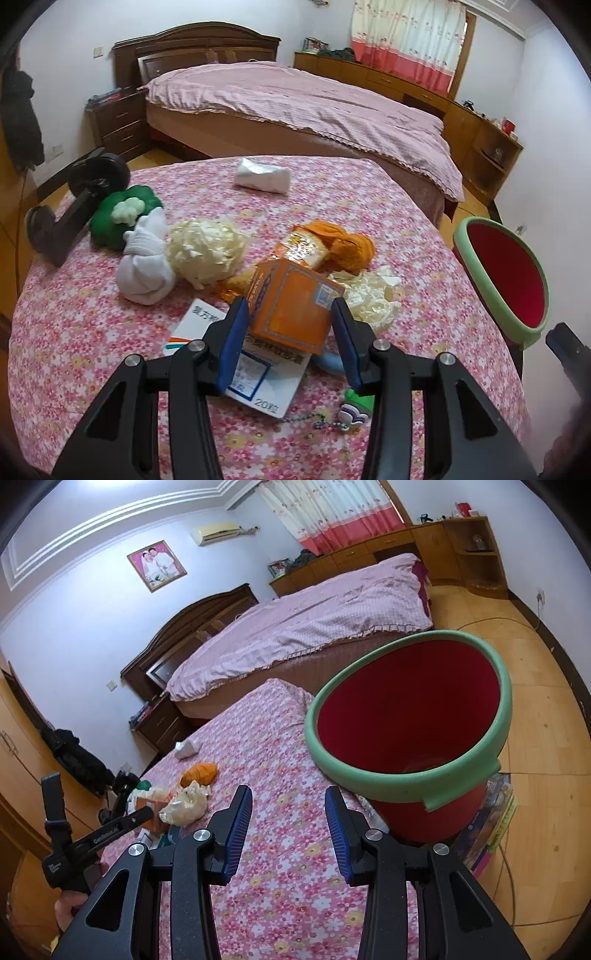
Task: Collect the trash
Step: 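Grasp the orange medicine box with the left gripper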
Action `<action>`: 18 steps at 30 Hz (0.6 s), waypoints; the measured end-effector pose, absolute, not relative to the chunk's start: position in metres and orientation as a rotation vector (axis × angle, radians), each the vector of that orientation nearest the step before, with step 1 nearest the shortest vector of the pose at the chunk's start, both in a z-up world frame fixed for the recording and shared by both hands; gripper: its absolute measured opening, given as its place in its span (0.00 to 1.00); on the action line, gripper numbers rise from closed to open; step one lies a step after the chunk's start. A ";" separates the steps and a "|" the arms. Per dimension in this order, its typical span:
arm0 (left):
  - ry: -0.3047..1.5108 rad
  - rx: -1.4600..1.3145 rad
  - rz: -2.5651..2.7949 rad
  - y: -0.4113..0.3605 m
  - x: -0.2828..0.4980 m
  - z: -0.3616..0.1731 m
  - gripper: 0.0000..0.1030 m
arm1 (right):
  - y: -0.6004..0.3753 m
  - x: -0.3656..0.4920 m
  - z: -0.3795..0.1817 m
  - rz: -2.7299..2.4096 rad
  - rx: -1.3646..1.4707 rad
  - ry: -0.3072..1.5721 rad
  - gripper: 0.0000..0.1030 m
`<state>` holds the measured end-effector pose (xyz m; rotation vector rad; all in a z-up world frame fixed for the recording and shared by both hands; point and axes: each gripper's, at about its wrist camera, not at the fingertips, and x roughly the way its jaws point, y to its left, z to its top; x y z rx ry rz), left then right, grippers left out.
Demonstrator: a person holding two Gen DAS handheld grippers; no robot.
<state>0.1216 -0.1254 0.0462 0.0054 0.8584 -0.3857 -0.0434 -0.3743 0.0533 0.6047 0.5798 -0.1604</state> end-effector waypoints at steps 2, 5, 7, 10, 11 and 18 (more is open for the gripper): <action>0.863 0.004 -0.402 -0.129 0.120 0.045 0.45 | -0.371 -0.041 0.054 -0.156 0.603 0.584 0.41; 0.856 0.007 -0.412 -0.131 0.117 0.044 0.48 | -0.368 -0.039 0.053 -0.150 0.593 0.593 0.41; 0.851 0.012 -0.420 -0.133 0.115 0.043 0.51 | -0.365 -0.037 0.052 -0.147 0.590 0.600 0.41; 0.843 0.032 -0.423 -0.137 0.113 0.042 0.55 | -0.362 -0.034 0.051 -0.141 0.592 0.607 0.41; 0.841 0.046 -0.421 -0.139 0.114 0.041 0.56 | -0.361 -0.034 0.051 -0.139 0.591 0.608 0.41; 0.843 0.077 -0.385 -0.144 0.121 0.033 0.58 | -0.357 -0.032 0.047 -0.130 0.588 0.625 0.41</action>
